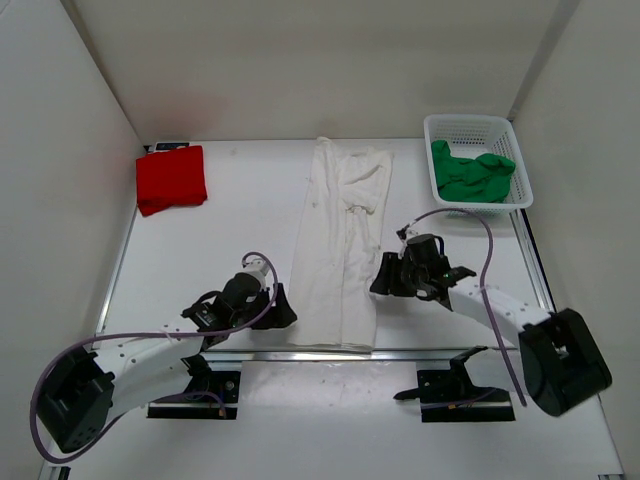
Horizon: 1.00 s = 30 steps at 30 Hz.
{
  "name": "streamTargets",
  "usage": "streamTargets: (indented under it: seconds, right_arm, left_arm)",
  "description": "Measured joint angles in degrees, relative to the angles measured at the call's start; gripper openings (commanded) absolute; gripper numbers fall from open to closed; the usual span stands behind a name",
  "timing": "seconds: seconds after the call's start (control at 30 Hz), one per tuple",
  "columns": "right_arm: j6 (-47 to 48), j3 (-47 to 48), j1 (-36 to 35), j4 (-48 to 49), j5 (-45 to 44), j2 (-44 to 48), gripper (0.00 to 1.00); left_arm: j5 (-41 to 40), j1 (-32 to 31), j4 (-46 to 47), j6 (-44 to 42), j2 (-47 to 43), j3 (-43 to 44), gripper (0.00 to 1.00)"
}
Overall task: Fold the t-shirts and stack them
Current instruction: Grab the bottom of the folded rectangular tshirt with both arms
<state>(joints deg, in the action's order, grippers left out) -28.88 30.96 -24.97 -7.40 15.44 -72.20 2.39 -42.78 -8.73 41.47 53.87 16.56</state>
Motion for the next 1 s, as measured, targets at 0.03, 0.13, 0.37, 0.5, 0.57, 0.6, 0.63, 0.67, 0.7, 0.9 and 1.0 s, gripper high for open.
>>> streamTargets:
  seconds: [0.03, 0.13, 0.37, 0.5, 0.57, 0.6, 0.63, 0.67, 0.7, 0.9, 1.0]
  right_arm:
    - [-0.2, -1.4, -0.5, -1.0, -0.3, 2.6, 0.44]
    - [-1.9, -5.7, -3.5, -4.0, -0.9, 10.0, 0.43]
    - [-8.4, -12.5, -12.1, -12.9, -1.5, 21.5, 0.43]
    - [-11.7, -13.0, -15.7, -13.6, -1.1, 22.1, 0.42]
    - [-12.9, -13.0, -16.8, -13.2, -0.5, 21.5, 0.41]
    - [-13.5, -13.0, -17.4, -12.9, -0.3, 21.0, 0.39]
    - [-13.9, -13.0, -18.0, -12.4, -0.2, 20.5, 0.36]
    - [-14.4, -13.0, -18.8, -12.0, -0.1, 20.2, 0.30]
    - [-14.8, -13.2, -19.3, -11.5, 0.1, 19.8, 0.24]
    - [-17.5, -15.2, -20.2, -8.5, 1.1, 19.4, 0.00]
    - [-18.7, -15.3, -22.4, -8.5, 1.0, 19.9, 0.00]
  left_arm:
    - [0.0, 0.1, -0.5, -0.4, -0.1, 0.0, 0.71]
    - [0.3, -1.5, -2.5, -1.5, 0.1, 0.0, 0.61]
    - [2.3, -2.4, -3.8, -2.7, -0.1, 0.1, 0.59]
    - [3.0, -3.8, -2.9, -2.2, 1.2, 0.2, 0.54]
    - [3.2, -5.0, -2.3, -1.9, 2.7, 0.8, 0.45]
    - [3.3, -5.5, -2.0, -1.7, 3.5, 1.0, 0.42]
    - [3.3, -5.7, -2.0, -1.7, 4.0, 1.1, 0.37]
    - [3.5, -5.7, -2.0, -1.7, 4.2, 1.1, 0.32]
    - [3.5, -5.7, -2.3, -1.7, 4.2, 1.1, 0.29]
    - [3.3, -6.1, -3.1, -0.9, 4.3, 1.0, 0.03]
    - [2.9, -7.3, -3.2, 0.0, 4.4, 1.1, 0.00]
